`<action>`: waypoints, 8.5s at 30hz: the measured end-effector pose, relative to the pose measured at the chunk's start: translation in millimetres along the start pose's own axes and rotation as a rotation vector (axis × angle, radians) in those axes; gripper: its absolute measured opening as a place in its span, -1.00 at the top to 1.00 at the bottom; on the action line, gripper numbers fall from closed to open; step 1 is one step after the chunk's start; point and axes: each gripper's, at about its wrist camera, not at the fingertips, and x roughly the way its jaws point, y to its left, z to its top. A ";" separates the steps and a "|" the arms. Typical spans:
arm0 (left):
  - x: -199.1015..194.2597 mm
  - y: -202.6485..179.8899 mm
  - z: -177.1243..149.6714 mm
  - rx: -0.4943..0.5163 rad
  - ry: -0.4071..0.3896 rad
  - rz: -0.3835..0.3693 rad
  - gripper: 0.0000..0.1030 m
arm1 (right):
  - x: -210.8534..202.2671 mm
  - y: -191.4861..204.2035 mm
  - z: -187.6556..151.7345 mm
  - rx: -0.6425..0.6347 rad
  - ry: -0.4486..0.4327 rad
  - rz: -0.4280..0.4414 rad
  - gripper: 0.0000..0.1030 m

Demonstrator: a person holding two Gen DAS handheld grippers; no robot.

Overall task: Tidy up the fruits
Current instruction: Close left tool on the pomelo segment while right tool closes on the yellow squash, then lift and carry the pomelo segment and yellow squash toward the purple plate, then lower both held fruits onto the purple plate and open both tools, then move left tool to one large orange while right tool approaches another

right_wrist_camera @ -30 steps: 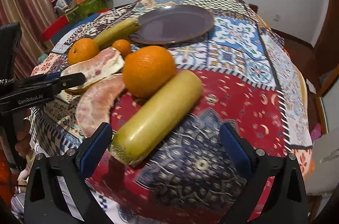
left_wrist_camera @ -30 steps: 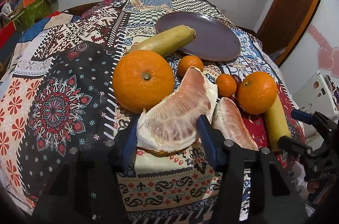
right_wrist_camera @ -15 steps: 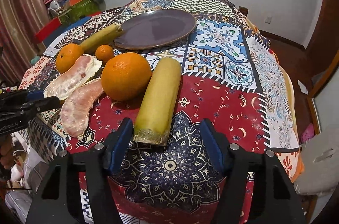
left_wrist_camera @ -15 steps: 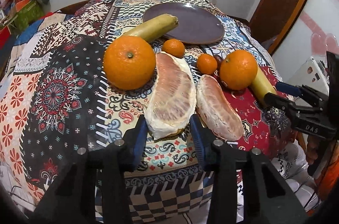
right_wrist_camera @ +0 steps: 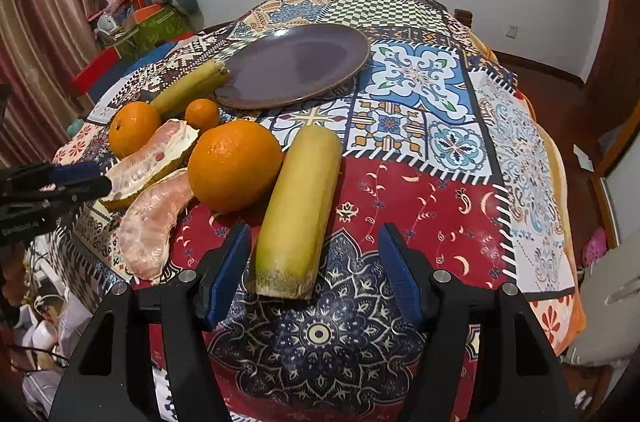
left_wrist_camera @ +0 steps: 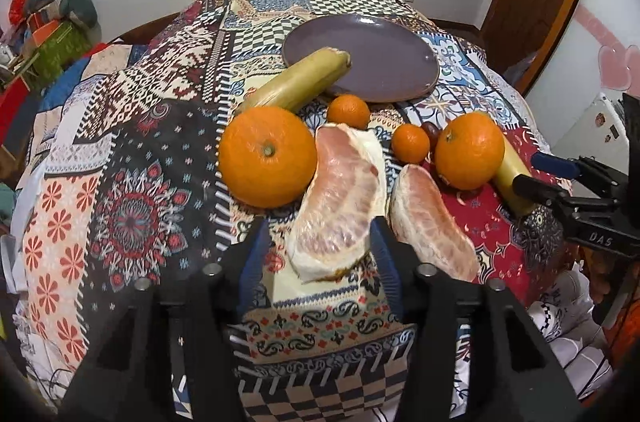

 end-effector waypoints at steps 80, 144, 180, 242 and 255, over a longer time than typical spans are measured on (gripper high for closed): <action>-2.0 -7.6 -18.9 -0.036 0.014 0.006 0.02 | 0.8 -11.7 -5.4 0.061 -0.024 0.070 0.34; 41.5 -8.9 168.0 -0.009 -0.242 -0.005 0.02 | 33.6 -2.7 146.8 -0.105 -0.251 0.026 0.34; 143.1 7.9 221.8 -0.008 0.006 0.022 0.01 | 127.9 -22.9 175.1 -0.141 -0.016 0.030 0.34; -35.6 13.9 45.7 -0.055 -0.124 0.085 -0.45 | -21.8 20.3 38.8 -0.083 -0.099 0.038 -0.16; -2.4 28.4 17.5 -0.113 -0.029 0.078 -0.56 | 16.9 15.9 15.6 -0.068 0.029 0.049 -0.31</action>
